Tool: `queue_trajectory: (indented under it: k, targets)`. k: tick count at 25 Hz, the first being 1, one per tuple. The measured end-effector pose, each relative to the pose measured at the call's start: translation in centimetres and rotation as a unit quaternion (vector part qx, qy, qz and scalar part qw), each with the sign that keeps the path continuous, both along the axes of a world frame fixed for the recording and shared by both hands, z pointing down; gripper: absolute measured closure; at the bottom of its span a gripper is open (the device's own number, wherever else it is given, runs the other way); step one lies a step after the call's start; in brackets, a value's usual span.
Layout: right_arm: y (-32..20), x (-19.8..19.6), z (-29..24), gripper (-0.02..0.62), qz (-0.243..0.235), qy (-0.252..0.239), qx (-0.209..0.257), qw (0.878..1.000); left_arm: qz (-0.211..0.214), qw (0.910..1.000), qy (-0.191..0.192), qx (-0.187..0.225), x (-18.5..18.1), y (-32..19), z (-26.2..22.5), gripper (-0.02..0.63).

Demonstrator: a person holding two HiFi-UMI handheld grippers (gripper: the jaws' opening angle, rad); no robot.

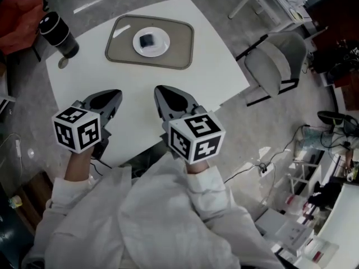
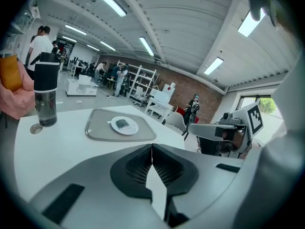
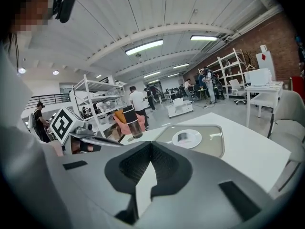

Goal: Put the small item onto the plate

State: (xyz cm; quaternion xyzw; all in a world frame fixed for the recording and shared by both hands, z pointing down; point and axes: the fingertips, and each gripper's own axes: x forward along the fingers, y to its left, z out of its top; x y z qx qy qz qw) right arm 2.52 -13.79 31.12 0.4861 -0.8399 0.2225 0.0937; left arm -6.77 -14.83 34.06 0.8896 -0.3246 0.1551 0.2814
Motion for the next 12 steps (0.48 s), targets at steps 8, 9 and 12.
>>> queue_trajectory:
  k: [8, 9, 12]
  targets:
    - [2.9, -0.9, 0.4, 0.580, -0.029, 0.008, -0.003, 1.000, 0.009, 0.9998, 0.014, 0.007, 1.4, 2.9, -0.8, 0.595]
    - [3.1, -1.1, 0.4, 0.580, -0.034, 0.009, -0.003, 0.999, 0.009, 0.9998, 0.014, 0.007, 1.5, 3.2, -0.8, 0.595]
    - [3.3, -1.6, 0.5, 0.580, -0.052, 0.013, -0.004, 0.999, 0.006, 0.9999, 0.014, 0.003, 1.8, 3.7, -0.7, 0.595]
